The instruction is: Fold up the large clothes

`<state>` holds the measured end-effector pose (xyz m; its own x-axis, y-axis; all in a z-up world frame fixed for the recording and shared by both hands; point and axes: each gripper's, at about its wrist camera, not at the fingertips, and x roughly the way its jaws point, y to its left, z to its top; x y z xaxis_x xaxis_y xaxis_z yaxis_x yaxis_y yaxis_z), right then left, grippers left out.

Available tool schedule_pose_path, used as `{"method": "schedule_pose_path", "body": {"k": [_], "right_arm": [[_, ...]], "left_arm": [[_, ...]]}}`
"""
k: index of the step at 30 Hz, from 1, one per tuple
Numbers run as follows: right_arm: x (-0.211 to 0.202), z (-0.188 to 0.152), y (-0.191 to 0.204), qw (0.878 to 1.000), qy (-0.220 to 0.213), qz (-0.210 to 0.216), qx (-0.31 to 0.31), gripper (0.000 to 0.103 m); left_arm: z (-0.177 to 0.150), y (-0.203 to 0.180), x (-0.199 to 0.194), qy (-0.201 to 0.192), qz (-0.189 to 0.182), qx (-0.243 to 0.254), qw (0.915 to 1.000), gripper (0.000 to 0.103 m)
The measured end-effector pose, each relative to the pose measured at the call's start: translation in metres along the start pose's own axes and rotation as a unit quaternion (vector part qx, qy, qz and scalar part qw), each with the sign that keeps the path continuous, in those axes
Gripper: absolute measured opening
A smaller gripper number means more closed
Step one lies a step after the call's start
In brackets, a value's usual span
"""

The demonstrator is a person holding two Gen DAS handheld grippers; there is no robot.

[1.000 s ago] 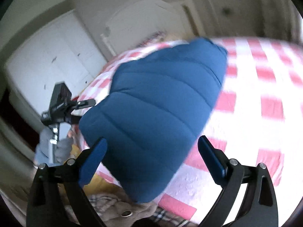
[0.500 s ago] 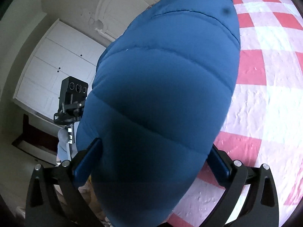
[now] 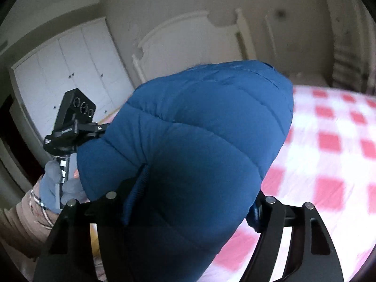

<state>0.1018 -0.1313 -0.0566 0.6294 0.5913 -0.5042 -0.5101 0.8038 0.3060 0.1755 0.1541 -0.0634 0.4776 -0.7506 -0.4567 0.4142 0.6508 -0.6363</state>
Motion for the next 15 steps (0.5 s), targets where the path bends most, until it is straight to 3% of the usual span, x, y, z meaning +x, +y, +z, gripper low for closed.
{"method": "schedule_pose_path", "body": {"k": [2, 6, 8, 10, 11, 13, 15], "right_arm": [[-0.007, 0.019, -0.021, 1.000, -0.010, -0.020, -0.009, 0.071], [-0.009, 0.053, -0.074, 0.999, -0.011, -0.048, -0.013, 0.071], [0.001, 0.056, -0.112, 0.998, 0.003, -0.055, 0.025, 0.072], [0.022, 0.049, -0.144, 0.993, 0.043, -0.091, 0.057, 0.072], [0.036, 0.037, -0.159, 0.987, 0.076, -0.122, 0.072, 0.073], [0.032, 0.026, -0.174, 0.987, 0.047, -0.102, 0.115, 0.084], [0.028, 0.025, -0.162, 0.985, 0.040, -0.128, 0.113, 0.089]], "left_arm": [[0.017, -0.009, 0.019, -0.001, 0.000, 0.006, 1.0000, 0.072], [0.054, -0.020, 0.092, -0.002, 0.003, -0.012, 0.9999, 0.071], [0.062, -0.008, 0.133, 0.012, 0.023, -0.036, 0.9990, 0.070], [0.052, 0.010, 0.165, 0.049, 0.053, -0.076, 0.9945, 0.073], [0.044, 0.018, 0.178, 0.058, 0.069, -0.087, 0.9920, 0.079], [0.032, 0.024, 0.176, 0.026, 0.050, -0.101, 0.9933, 0.080], [0.029, 0.023, 0.170, 0.028, 0.056, -0.098, 0.9932, 0.081]]}}
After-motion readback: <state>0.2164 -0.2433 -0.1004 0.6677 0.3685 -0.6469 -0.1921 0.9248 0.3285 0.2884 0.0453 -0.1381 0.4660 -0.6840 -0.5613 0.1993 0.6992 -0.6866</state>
